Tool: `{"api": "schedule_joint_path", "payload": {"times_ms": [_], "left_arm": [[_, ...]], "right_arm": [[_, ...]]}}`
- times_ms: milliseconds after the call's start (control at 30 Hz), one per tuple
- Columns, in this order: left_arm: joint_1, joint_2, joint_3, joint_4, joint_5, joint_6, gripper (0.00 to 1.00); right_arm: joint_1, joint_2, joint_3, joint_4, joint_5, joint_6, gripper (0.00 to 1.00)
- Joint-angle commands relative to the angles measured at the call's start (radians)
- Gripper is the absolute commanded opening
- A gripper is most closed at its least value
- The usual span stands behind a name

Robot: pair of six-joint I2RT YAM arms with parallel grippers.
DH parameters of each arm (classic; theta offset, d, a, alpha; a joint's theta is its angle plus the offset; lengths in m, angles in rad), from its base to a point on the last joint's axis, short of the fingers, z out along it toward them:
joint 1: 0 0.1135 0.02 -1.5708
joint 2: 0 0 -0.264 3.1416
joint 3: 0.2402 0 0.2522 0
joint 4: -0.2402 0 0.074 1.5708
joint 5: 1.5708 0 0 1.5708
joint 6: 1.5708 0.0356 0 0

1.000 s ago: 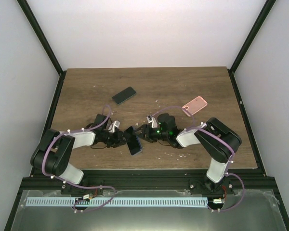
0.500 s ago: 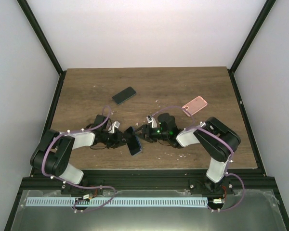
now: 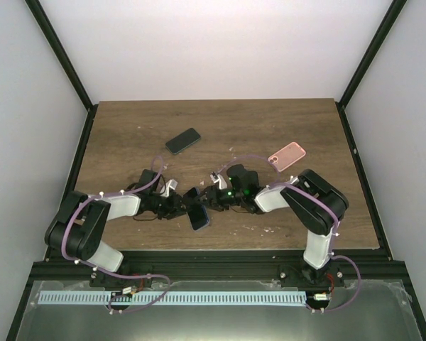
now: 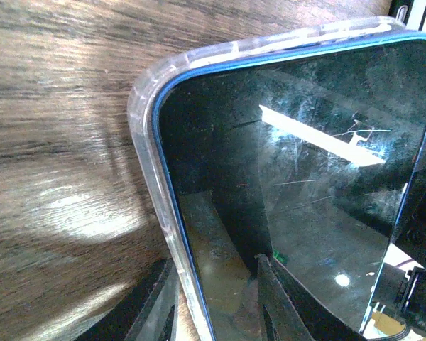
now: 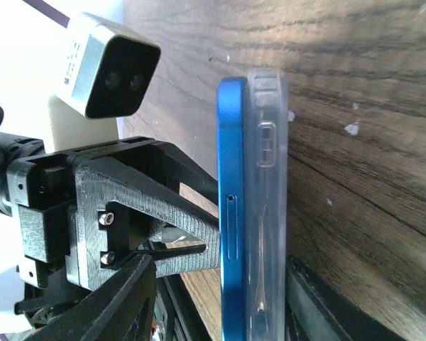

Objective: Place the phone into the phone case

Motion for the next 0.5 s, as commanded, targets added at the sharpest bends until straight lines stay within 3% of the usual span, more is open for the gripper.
{"api": "schedule_joint_path", "payload": {"times_ms": [0,267,300,400,467], "left_arm": [[-0.021,0.029,-0.019,-0.020,-0.006,0.018,0.33],[-0.021,0.018,-0.025,-0.031,-0.022,0.025,0.33],[-0.021,0.019,-0.022,-0.034,-0.025,0.027,0.33],[-0.021,0.024,-0.022,-0.033,-0.028,0.027,0.33],[-0.021,0.021,-0.026,-0.029,-0.031,0.026,0.33]], "right_arm": [[0.035,0.014,0.070,-0.092,-0.127,-0.092,0.47],[0.027,-0.037,0.020,-0.083,-0.093,-0.091,0.33],[0.026,-0.041,0.016,-0.074,-0.095,-0.086,0.34],[0.026,-0.056,-0.001,-0.049,-0.099,-0.071,0.50],[0.026,-0.069,-0.016,-0.037,-0.083,-0.063,0.53]]}}
